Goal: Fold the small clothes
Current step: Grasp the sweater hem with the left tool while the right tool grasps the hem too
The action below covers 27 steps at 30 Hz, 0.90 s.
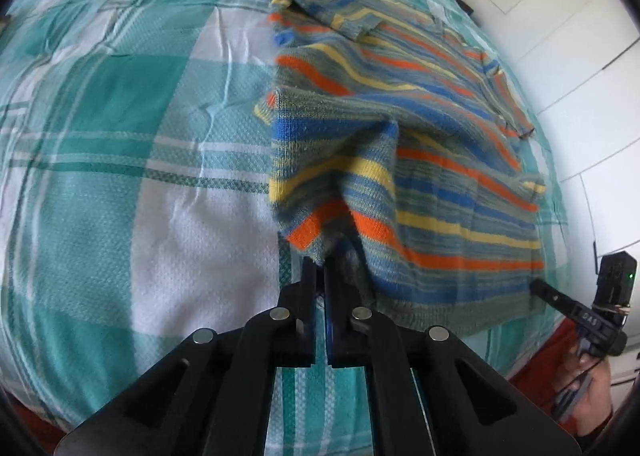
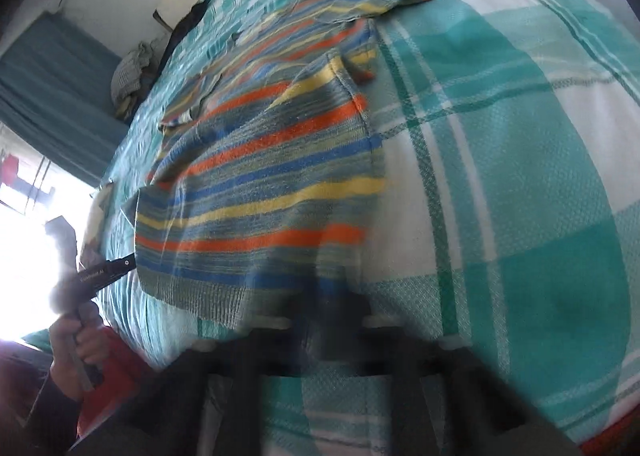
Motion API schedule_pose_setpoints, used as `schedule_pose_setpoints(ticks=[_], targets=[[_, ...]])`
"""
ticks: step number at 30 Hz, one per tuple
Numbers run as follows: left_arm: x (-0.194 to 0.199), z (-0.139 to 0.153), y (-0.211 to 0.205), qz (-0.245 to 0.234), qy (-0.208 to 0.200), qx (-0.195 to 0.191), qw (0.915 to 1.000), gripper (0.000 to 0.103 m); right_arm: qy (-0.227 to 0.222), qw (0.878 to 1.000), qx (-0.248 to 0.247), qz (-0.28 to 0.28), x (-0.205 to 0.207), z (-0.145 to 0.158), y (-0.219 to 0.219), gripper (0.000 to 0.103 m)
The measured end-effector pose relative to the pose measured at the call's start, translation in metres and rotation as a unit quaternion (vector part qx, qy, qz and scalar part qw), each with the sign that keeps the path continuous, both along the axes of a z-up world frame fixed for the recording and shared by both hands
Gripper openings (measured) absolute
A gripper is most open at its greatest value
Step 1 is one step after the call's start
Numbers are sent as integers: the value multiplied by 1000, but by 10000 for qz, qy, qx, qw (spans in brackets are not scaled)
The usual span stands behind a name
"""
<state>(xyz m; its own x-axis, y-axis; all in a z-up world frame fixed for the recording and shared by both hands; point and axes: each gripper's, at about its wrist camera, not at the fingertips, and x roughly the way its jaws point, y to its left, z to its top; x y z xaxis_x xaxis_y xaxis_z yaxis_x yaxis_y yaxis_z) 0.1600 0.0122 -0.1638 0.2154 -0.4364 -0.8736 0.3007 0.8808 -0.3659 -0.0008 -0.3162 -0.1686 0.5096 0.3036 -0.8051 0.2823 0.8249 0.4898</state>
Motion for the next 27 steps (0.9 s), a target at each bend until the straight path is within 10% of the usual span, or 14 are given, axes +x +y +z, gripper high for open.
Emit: schedule_pose_setpoints(ticks=[6, 12, 16, 18, 19, 21, 22, 27], targets=[[-39, 50, 43, -624, -51, 208, 9978, 1, 109, 9993, 360, 43, -44, 52, -22, 7], [-50, 8, 43, -822, 205, 710, 9939, 5, 501, 9983, -109, 276, -38, 33, -13, 10], [-50, 9, 63, -339, 243, 189, 9989, 57, 714, 9972, 145, 187, -32, 8, -14, 61], [-53, 10, 65, -233, 135, 103, 9996, 66, 492, 9964, 689, 1, -40, 7, -23, 72], [-54, 6, 60, -297, 217, 93, 9993, 64, 483, 9957, 783, -49, -41, 4, -25, 72], [-57, -7, 44, -537, 440, 99, 9975, 19, 525, 9939, 967, -47, -40, -4, -29, 52], [-59, -12, 36, -636, 493, 211, 9965, 5, 566, 9925, 1080, -29, -38, -11, -31, 4], [-65, 18, 59, -307, 239, 296, 9988, 3, 809, 9956, 458, -134, -46, 11, -40, 6]])
